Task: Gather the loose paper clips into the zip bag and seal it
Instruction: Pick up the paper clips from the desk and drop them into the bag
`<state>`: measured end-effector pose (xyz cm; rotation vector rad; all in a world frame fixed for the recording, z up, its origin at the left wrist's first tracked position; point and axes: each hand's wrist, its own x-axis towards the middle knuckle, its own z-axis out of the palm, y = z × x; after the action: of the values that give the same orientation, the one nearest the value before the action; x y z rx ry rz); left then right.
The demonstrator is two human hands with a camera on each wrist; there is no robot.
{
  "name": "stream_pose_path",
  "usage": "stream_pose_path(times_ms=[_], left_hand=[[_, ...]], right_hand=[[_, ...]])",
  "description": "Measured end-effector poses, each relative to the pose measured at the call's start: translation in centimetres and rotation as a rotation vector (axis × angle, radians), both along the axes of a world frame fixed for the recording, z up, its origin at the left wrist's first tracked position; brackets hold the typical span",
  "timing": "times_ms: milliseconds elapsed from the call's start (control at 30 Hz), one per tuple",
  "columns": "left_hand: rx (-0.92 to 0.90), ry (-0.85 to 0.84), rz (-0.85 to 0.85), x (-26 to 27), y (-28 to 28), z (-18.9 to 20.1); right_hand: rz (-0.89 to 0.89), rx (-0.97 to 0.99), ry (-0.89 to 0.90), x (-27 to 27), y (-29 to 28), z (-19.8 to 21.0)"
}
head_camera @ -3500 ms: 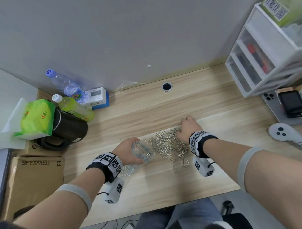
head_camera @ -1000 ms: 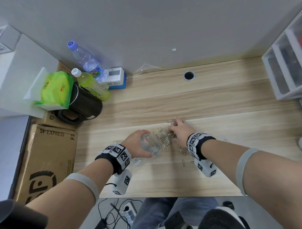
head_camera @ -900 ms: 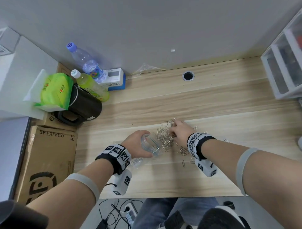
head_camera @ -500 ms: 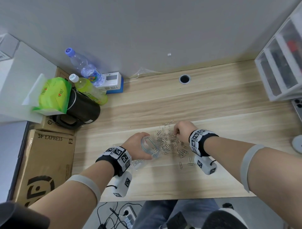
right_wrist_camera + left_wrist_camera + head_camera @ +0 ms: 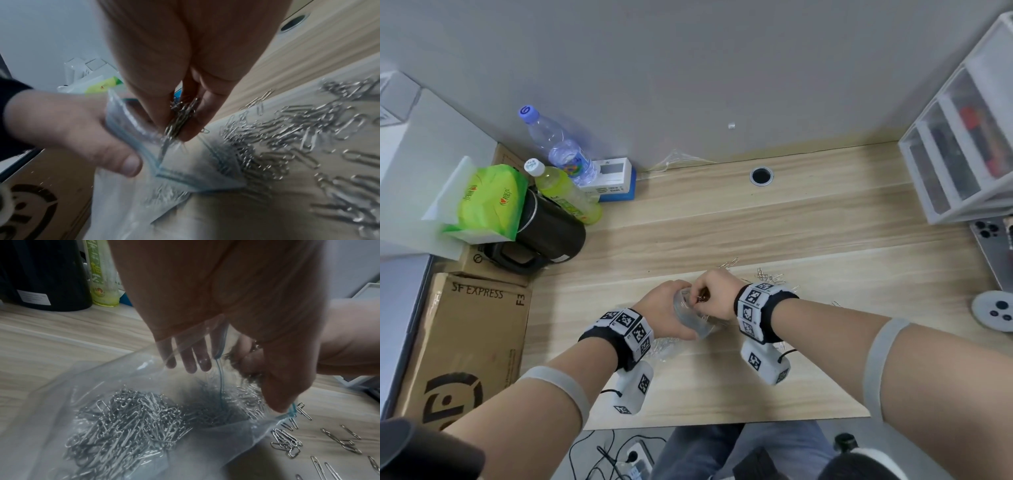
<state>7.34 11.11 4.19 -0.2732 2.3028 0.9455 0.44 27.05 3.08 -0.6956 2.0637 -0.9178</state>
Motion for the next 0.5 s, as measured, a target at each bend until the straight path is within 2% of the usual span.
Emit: stream_pose_path(times_ms=[100, 233, 333, 433, 500], left_hand=[[0.02, 0.026, -0.024, 0.0, 0.1, 0.4], [0.041, 0.013, -0.033, 0.0, -0.1, 0.7], [0.051, -0.013, -0.024, 0.4, -0.7, 0.3], [0.027, -0.02, -0.019, 0.3, -0.7, -0.1], [-0.024, -0.017, -0.072, 0.0, -0.6, -0.1]], right_hand=[[0.039, -0.019, 0.008, 1.5, -1.2, -0.1], [0.137, -0.015, -0.114, 1.9, -1.2, -1.0], [0.082, 0.003, -0.156, 1.5, -0.6, -0.9], [-0.025, 0.041, -0.079, 0.3, 1.0, -0.8], [-0.065, 0.132, 0.0, -0.8, 2.6, -1.2]])
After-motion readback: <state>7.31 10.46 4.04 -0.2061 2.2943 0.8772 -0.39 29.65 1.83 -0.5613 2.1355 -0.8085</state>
